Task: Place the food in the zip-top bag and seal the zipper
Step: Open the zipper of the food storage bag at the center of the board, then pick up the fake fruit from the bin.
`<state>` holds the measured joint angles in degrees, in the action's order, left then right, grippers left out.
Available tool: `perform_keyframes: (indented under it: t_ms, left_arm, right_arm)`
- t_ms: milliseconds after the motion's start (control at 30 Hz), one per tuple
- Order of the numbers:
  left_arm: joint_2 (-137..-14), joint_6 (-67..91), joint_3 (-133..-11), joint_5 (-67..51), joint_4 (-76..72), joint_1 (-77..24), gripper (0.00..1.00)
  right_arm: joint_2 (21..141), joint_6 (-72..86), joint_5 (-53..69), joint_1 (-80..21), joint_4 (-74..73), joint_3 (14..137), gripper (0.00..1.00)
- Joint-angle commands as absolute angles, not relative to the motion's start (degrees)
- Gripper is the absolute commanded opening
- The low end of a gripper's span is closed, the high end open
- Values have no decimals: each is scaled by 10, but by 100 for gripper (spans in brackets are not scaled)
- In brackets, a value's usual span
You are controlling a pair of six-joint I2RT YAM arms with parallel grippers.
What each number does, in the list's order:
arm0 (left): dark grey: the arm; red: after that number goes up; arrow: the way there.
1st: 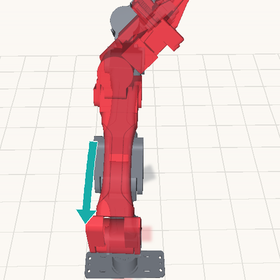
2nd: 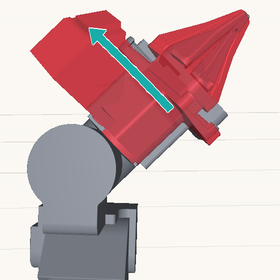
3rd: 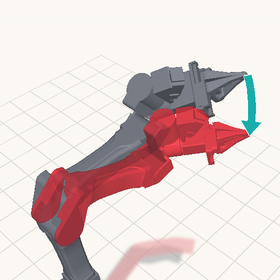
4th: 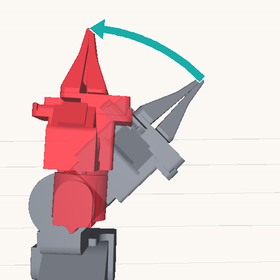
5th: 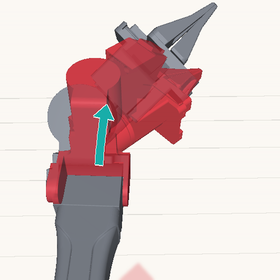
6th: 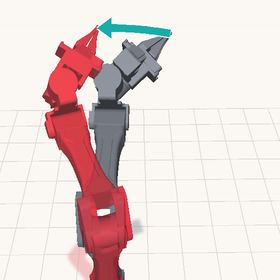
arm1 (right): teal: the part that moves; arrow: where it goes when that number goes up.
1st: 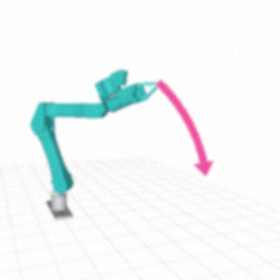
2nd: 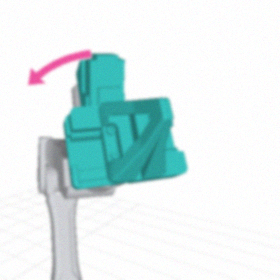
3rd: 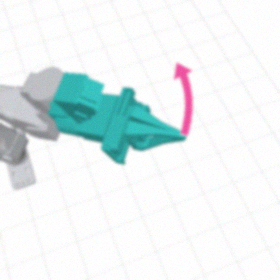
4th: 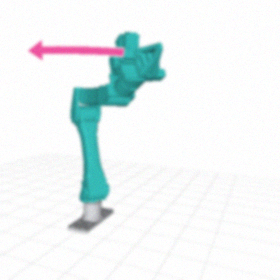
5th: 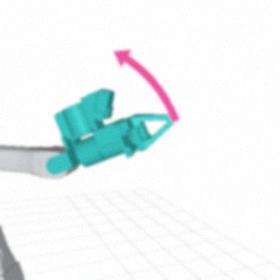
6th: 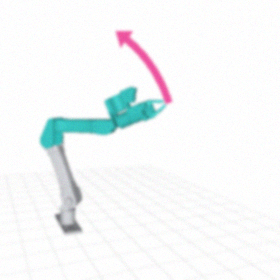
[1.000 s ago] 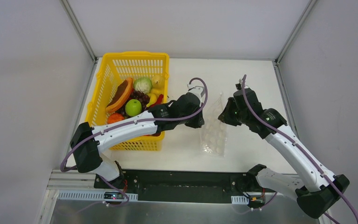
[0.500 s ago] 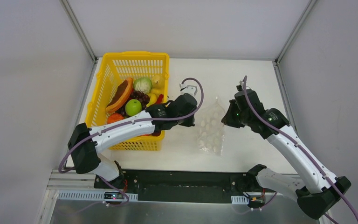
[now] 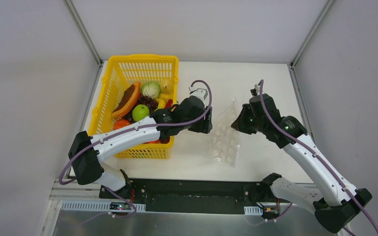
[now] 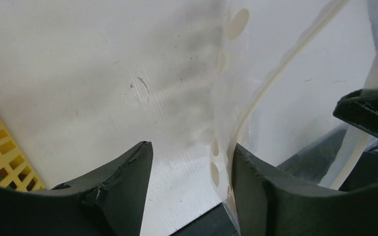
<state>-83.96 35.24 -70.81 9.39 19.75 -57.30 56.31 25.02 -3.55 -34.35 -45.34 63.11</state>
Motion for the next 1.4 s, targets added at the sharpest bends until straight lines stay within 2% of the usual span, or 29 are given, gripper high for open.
perform_keyframes:
  t_ms: [0,167,267,400,567,767,900,1067,1200,1367]
  left_arm:
    - [-811,337,-732,65,180,-572,64]
    - [-772,315,-737,72,200,-570,88]
    - [-744,309,-741,74,220,-563,99]
    - [-702,295,-751,88,260,-561,99]
    - [-632,271,-752,177,350,-545,99]
    - [-536,275,-702,248,417,-471,99]
    - [-495,286,-665,241,445,-403,99]
    - [-522,289,-647,222,495,-314,99]
    - [-555,276,-617,159,432,-236,99]
    - [-631,272,-616,151,374,-189,99]
  right_arm:
    - [565,281,-31,-342,-397,618,0]
    - [571,288,-34,-342,-379,608,0]
    - [571,290,-31,-342,-375,602,0]
    - [570,292,-27,-342,-369,594,0]
    - [568,291,-24,-342,-363,591,0]
    - [565,289,-9,-342,-357,583,0]
    - [560,290,-9,-342,-351,575,0]
    - [564,289,-5,-342,-351,573,0]
    - [566,288,-5,-342,-348,571,0]
    - [562,286,14,-343,-348,569,0]
